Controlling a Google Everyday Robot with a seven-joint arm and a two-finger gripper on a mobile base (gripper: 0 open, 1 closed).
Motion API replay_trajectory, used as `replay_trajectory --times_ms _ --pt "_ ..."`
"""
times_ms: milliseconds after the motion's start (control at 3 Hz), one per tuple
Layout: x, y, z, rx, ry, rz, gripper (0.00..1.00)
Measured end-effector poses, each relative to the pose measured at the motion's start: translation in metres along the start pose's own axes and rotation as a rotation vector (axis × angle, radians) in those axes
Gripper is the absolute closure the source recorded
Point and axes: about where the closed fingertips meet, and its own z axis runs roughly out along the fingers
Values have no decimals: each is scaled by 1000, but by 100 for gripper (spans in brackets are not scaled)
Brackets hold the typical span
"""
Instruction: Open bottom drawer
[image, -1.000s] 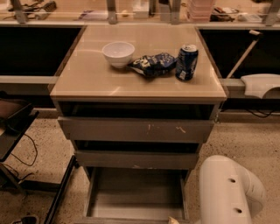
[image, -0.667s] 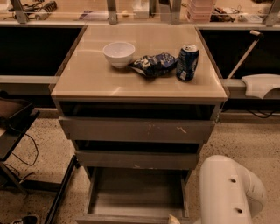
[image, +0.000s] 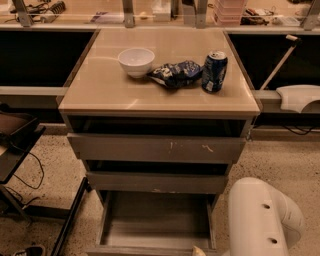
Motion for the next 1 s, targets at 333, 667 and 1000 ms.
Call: replay_trajectory --times_ms 333,667,1000 --pt "0 0 0 0 0 0 35" --pt "0 0 0 0 0 0 12" --pt "0 0 0 0 0 0 0"
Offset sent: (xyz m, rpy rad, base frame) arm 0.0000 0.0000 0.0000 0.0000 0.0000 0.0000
